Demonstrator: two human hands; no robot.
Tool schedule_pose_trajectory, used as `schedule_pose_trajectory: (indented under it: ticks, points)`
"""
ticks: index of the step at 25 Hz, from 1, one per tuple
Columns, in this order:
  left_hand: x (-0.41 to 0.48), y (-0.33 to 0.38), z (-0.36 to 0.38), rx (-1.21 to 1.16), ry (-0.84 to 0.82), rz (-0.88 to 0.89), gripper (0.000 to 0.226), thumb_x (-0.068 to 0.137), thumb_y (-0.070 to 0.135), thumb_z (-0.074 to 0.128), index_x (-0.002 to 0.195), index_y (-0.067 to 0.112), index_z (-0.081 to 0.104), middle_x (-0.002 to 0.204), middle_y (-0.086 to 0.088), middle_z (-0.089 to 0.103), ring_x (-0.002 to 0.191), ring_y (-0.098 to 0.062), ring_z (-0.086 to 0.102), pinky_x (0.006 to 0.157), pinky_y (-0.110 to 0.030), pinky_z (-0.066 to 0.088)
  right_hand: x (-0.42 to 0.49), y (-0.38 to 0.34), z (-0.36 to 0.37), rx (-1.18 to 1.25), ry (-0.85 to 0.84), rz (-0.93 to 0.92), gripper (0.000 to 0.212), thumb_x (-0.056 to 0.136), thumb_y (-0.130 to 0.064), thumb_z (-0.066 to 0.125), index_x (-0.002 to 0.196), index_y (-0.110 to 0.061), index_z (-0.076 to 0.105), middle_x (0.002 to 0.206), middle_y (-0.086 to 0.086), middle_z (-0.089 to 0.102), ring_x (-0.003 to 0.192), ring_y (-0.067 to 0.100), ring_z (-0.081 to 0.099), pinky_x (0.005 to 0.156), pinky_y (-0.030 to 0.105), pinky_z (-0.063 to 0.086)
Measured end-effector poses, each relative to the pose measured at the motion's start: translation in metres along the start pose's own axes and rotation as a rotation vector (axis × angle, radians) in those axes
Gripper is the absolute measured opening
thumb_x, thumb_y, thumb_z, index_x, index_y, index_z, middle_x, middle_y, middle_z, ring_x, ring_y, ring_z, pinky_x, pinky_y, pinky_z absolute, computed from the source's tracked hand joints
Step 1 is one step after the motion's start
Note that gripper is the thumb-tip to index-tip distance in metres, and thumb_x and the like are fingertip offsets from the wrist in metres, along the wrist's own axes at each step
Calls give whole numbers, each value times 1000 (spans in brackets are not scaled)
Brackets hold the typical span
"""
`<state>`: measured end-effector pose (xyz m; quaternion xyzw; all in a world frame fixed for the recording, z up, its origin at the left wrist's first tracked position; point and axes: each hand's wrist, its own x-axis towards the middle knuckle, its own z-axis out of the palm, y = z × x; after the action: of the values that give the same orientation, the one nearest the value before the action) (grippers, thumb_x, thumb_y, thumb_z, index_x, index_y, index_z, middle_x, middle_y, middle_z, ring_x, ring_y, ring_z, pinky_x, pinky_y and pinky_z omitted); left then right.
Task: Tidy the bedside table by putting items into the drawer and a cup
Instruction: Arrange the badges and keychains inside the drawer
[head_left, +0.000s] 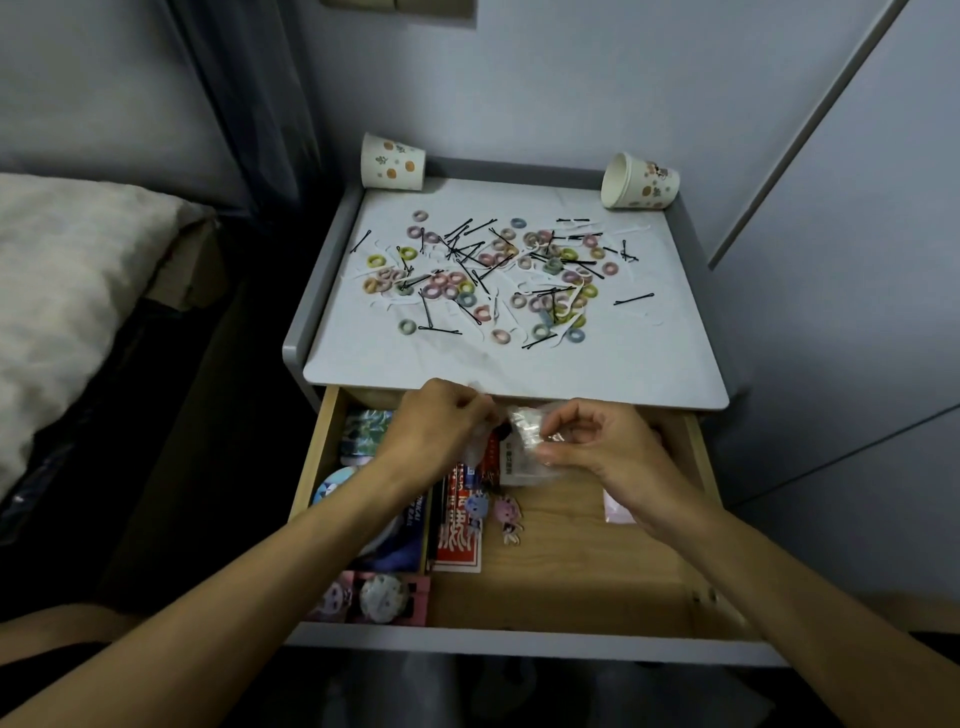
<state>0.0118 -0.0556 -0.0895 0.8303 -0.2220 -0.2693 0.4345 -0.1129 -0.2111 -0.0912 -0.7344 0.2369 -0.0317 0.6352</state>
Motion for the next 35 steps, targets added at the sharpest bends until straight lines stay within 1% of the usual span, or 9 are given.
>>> schedule_pose_trajectory:
  ticks: [6,11,15,18,20,23,26,31,35]
  points:
    - [-9,-13,3,0,-73,-23,25,85,1,67,86,26,72,98,2,72,85,-10,68,78,-32,60,7,60,-11,-364,230,157,20,72,14,75,77,-5,69,77,-6,56,79,15,60,75,24,54]
    - [-10,-13,4,-14,-73,-20,27,77,2,75,82,28,69,95,1,71,86,-17,69,77,-40,60,34,99,-10,-430,251,142,35,73,13,74,71,-20,63,81,-1,66,82,20,65,68,17,52]
    - [-9,-15,5,-56,-73,-37,14,85,9,71,86,24,70,93,1,72,84,-13,69,81,-38,59,47,108,-11,-507,307,103,41,74,9,75,68,-28,61,77,-2,67,83,24,70,72,25,52]
    - [-8,-16,6,-70,-82,-47,15,88,9,67,88,23,72,94,-1,72,84,-18,69,82,-41,58,41,98,-12,-643,335,63,25,77,1,74,77,-23,66,87,1,69,84,15,65,74,14,47]
    - [-7,-17,7,-63,-87,-54,19,87,4,67,87,23,70,92,-5,70,82,-21,69,79,-41,59,28,83,-8,-763,360,-11,16,80,-5,74,89,-17,70,101,-3,58,90,7,46,76,-5,28]
    - [-5,-18,10,-73,-98,-47,20,83,5,74,86,24,68,90,-6,69,79,-21,68,75,-40,60,5,57,3,-463,266,-46,15,85,-15,72,99,-18,67,106,-8,59,97,6,54,94,7,37]
    - [-6,-14,13,-135,-113,-38,20,76,6,80,84,21,68,88,-9,70,79,-25,69,73,-42,61,-11,32,20,25,48,-15,20,87,-19,70,104,-21,58,102,0,69,101,16,66,87,28,55]
    - [-8,-3,14,-233,-127,-55,23,77,-5,75,88,13,66,93,-15,69,82,-27,66,79,-45,58,-9,28,24,98,-28,-80,16,86,-3,69,96,-15,65,94,0,70,95,15,67,83,26,54]
    - [-5,-3,13,-182,-124,-74,17,82,7,74,94,16,65,98,-6,69,90,-23,67,80,-39,57,4,47,-2,-86,120,31,16,83,1,70,88,-13,65,87,0,68,87,13,65,73,14,52]
